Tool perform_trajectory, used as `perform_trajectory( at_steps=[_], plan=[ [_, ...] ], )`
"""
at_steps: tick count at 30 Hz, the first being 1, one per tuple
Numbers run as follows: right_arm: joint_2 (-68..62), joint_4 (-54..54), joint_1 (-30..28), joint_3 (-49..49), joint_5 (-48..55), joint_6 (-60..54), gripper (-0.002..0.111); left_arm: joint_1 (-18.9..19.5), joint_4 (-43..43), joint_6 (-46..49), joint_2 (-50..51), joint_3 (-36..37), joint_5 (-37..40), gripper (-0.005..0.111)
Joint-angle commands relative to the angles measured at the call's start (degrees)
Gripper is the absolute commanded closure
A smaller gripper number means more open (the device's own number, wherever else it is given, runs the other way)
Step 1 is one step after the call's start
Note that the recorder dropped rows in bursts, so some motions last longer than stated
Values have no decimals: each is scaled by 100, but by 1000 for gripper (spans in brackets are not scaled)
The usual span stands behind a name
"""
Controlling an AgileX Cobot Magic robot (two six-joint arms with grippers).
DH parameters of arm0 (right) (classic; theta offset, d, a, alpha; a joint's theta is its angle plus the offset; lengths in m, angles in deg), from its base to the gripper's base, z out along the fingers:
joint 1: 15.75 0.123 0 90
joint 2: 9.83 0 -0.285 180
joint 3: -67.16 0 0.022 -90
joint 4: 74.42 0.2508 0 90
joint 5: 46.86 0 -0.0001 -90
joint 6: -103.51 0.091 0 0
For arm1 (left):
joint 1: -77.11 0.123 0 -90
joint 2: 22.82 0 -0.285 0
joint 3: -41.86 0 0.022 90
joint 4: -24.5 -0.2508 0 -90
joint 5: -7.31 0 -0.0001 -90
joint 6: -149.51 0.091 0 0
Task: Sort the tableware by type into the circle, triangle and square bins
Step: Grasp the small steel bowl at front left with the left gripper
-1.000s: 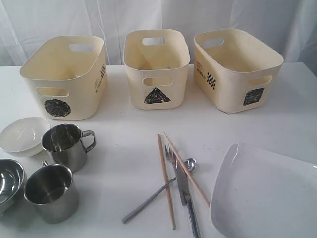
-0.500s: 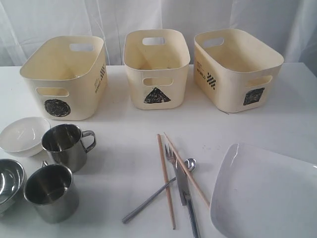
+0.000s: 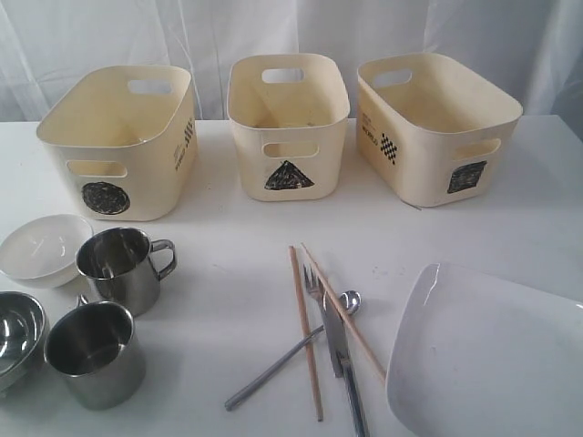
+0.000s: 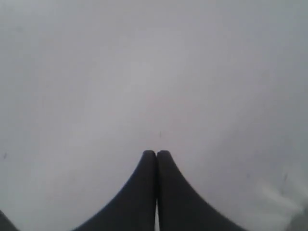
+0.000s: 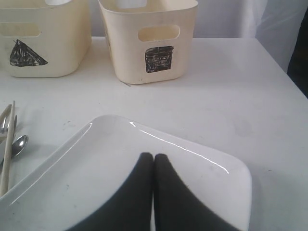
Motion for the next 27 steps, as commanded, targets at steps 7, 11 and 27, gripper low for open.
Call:
perform_trajectory(
  at_steps=[7, 11, 27],
  plan=[
    [35, 2, -32, 9, -26, 25, 108, 15, 4234, 5254, 1, -17, 631, 107],
    [35, 2, -32, 9, -26, 25, 108, 15, 4074, 5280, 32, -17, 580, 89],
    [35, 2, -32, 9, -26, 25, 108, 15, 5229, 6634, 1372, 580, 73, 49]
  ],
)
